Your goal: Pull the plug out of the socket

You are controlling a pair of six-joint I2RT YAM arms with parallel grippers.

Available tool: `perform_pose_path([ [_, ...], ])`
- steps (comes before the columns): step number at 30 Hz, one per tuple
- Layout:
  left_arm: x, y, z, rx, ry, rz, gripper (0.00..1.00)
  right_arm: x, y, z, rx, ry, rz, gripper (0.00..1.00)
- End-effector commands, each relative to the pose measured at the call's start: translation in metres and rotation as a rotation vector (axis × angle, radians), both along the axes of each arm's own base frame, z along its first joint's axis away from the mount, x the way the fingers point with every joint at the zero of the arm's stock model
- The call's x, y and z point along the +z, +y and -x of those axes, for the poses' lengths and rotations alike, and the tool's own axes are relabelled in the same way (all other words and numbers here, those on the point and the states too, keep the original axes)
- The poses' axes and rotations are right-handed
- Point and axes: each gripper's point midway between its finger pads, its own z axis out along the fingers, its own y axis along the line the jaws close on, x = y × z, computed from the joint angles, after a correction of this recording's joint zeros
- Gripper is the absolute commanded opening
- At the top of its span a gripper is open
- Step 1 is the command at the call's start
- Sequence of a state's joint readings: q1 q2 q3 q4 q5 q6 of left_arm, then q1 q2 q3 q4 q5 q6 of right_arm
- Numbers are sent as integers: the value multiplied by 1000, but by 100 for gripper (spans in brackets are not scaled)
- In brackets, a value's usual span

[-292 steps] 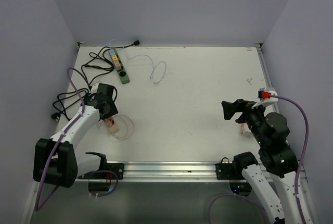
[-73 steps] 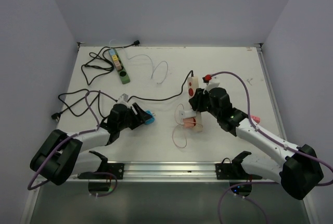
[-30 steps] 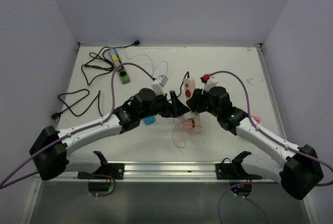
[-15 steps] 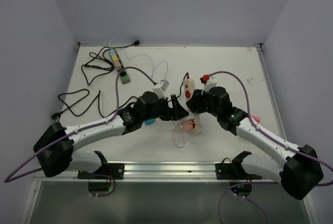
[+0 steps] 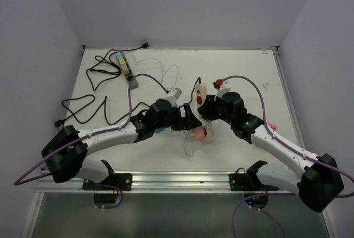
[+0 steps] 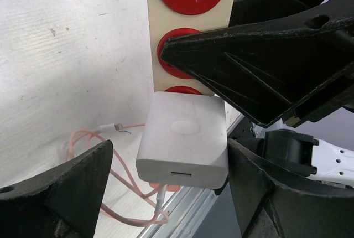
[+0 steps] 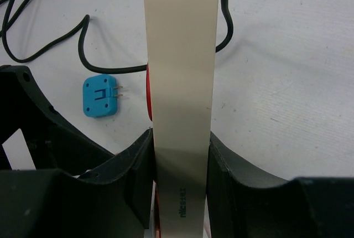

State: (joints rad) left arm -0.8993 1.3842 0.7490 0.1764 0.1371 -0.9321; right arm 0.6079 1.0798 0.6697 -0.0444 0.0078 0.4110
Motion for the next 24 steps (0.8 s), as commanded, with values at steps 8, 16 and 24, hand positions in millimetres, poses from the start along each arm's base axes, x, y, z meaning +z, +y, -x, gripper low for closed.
perform_pose_path([
  [8,24,-17,2,-37,-31,128,77,66,23,-15,14,-145,-199,0],
  [16,24,-5,1,4,-56,113,35,58,15,-16,-1,-161,-152,0],
  [24,35,14,1,44,-110,83,0,49,-8,-28,-86,-214,-32,0],
])
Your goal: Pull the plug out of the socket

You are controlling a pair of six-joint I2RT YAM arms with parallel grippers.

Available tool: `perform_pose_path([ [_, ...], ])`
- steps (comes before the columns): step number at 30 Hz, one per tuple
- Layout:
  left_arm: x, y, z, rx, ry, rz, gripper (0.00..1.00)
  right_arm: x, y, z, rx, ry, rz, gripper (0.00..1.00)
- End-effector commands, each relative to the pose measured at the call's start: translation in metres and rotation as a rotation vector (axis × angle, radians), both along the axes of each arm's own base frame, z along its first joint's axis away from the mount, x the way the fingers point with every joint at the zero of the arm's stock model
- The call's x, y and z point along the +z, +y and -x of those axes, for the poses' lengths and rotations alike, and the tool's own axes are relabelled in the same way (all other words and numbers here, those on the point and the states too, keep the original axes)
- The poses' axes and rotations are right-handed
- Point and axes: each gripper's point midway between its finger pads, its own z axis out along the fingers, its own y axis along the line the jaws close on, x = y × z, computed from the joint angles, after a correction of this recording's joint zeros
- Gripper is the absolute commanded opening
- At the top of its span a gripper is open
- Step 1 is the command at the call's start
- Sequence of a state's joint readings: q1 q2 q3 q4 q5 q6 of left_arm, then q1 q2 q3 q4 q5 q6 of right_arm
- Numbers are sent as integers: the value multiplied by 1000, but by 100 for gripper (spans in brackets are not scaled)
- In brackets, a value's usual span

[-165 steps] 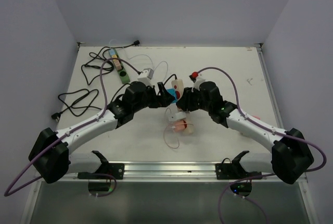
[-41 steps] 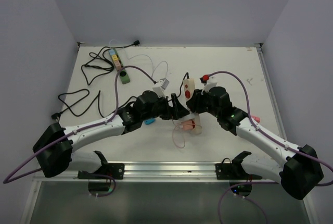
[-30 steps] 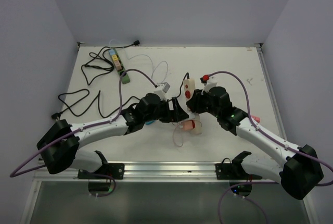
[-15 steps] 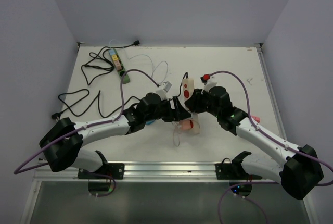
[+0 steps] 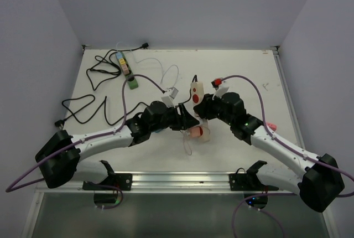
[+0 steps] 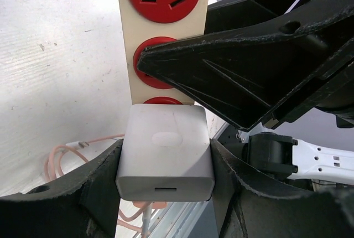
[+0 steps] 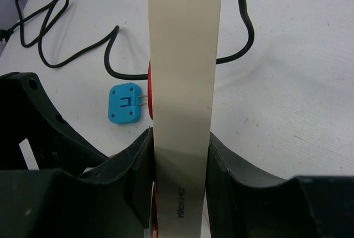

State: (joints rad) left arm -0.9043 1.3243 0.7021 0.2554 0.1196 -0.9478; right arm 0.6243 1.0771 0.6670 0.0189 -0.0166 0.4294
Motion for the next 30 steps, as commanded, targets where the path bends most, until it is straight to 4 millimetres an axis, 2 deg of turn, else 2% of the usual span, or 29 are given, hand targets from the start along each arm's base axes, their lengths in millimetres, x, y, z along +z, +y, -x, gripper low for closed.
perform_pose_path([
  [1,21,15,0,33,-70,13,0,35,-25,-29,-133,-177,42,0],
  [7,36,27,-1,53,-110,-33,0,19,-56,-40,-257,-177,203,0],
  [14,45,58,-1,117,-149,-147,0,6,-76,-46,-329,-158,284,0],
  [20,54,79,0,159,-171,-192,0,8,-73,-49,-307,-159,293,0],
  [24,58,88,-1,164,-174,-230,0,1,-77,-46,-316,-140,319,0],
  [27,54,97,-5,192,-172,-252,0,7,-67,-44,-271,-149,274,0],
  [30,38,110,-12,233,-146,-287,0,18,-59,-41,-241,-159,225,0],
])
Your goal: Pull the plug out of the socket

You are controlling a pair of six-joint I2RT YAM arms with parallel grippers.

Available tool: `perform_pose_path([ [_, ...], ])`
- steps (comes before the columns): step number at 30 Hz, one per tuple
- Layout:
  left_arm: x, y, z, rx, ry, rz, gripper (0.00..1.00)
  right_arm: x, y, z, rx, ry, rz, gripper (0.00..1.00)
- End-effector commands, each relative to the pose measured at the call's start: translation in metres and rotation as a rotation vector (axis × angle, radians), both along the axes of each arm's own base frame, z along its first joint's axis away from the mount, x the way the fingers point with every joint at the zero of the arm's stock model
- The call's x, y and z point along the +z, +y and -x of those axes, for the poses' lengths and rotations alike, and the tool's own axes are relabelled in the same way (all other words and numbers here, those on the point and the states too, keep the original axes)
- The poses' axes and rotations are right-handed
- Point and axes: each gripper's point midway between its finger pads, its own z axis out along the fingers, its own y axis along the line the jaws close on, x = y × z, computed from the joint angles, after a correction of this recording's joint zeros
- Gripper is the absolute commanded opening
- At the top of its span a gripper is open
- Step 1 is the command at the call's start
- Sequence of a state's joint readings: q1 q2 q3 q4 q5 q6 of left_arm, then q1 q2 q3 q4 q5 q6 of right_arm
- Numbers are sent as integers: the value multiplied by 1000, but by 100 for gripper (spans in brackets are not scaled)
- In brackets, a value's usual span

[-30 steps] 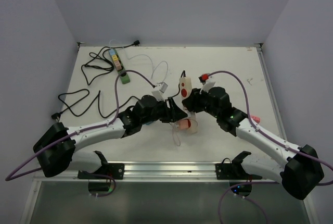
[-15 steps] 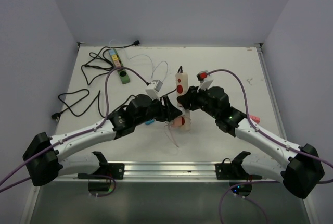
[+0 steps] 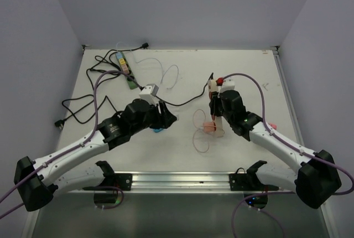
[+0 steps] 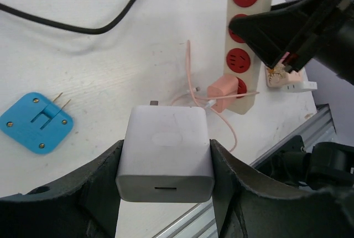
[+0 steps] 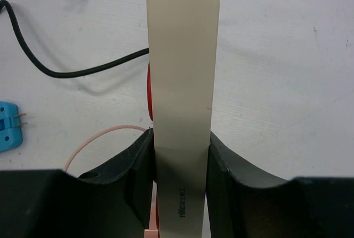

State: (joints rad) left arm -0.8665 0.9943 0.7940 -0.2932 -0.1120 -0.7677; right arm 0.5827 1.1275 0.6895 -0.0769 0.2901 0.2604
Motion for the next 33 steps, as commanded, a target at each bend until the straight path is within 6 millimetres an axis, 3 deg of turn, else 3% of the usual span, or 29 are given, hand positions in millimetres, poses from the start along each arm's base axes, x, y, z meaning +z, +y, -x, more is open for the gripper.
perform_pose_path([
  [1,-11,22,-14,81,-6,-39,0,47,11,-7,25,-124,-91,0],
  [3,-28,36,-23,126,30,-36,0,56,16,-5,43,-132,-134,0],
  [4,-51,46,-23,147,68,-53,0,58,21,-1,70,-128,-152,0],
  [6,-66,59,-35,197,92,-36,4,64,25,1,87,-132,-178,0],
  [7,-83,64,-36,213,124,-57,7,65,29,3,109,-128,-189,0],
  [9,-96,72,-41,238,150,-59,8,69,33,5,133,-136,-202,0],
  [10,-112,75,-37,241,180,-70,9,67,33,6,141,-135,-202,0],
  [12,-116,76,-44,263,166,-25,11,67,36,6,161,-145,-212,0],
  [13,-131,82,-38,275,188,-35,13,66,37,7,163,-145,-213,0],
  [15,-129,85,-47,307,145,5,16,63,40,8,180,-139,-219,0],
  [20,-141,92,-44,329,148,8,30,62,43,9,195,-133,-225,0],
  [21,-142,93,-43,332,147,4,37,63,45,9,204,-135,-230,0],
  [23,-142,94,-43,333,143,2,42,63,47,10,214,-130,-240,0],
  [24,-142,95,-43,338,141,-3,51,63,49,11,223,-129,-246,0],
  [29,-138,97,-42,341,129,4,69,64,52,11,230,-122,-261,0],
  [33,-122,94,-43,322,94,27,90,68,57,11,241,-119,-287,0],
])
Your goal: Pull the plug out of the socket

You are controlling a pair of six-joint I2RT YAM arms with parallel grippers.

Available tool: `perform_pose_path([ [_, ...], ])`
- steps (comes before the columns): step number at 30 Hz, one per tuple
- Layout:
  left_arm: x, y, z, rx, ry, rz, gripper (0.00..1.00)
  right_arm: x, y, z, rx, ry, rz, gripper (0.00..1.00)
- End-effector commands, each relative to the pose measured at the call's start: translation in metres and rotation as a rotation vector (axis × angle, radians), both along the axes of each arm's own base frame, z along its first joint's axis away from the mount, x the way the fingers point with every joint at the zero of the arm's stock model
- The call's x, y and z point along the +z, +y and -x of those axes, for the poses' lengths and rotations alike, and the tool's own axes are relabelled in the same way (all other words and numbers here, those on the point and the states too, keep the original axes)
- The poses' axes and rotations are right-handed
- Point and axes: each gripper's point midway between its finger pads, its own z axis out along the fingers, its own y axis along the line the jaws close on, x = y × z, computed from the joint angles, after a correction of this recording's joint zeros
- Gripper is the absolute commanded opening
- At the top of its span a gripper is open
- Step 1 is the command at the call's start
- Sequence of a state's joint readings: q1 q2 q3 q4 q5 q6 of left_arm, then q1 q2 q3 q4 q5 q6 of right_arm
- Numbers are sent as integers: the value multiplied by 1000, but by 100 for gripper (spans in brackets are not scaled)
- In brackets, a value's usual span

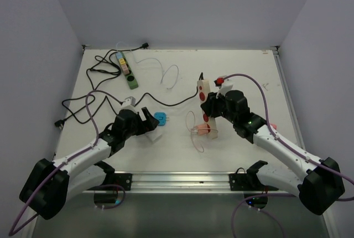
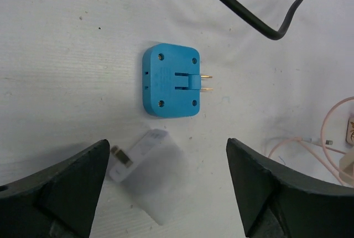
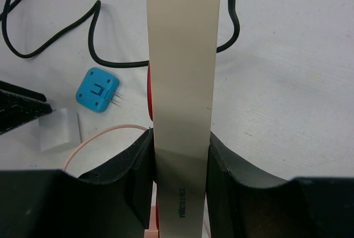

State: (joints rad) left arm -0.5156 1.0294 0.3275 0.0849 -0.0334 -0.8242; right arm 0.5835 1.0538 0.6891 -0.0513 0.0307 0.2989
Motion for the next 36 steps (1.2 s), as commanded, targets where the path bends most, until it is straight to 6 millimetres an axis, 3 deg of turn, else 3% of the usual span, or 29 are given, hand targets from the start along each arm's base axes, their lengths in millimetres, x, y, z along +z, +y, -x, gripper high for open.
perform_pose_path([
  [1,21,0,-7,8,-66,27,92,42,15,-11,17,-110,-117,0],
  [9,81,-24,-6,-84,-150,164,95,51,28,-9,56,-108,-184,0],
  [12,105,-38,-4,-128,-178,247,91,58,34,-9,75,-109,-217,0],
  [15,126,-58,0,-174,-208,302,89,63,39,-11,81,-108,-249,0],
  [19,148,-102,19,-289,-235,355,89,65,45,-13,94,-108,-270,0],
  [22,154,-126,26,-344,-232,375,88,64,49,-13,103,-101,-286,0],
  [29,143,-169,34,-408,-200,354,83,69,49,-12,104,-105,-312,0],
  [36,129,-189,41,-440,-159,316,72,70,50,-10,103,-102,-328,0],
])
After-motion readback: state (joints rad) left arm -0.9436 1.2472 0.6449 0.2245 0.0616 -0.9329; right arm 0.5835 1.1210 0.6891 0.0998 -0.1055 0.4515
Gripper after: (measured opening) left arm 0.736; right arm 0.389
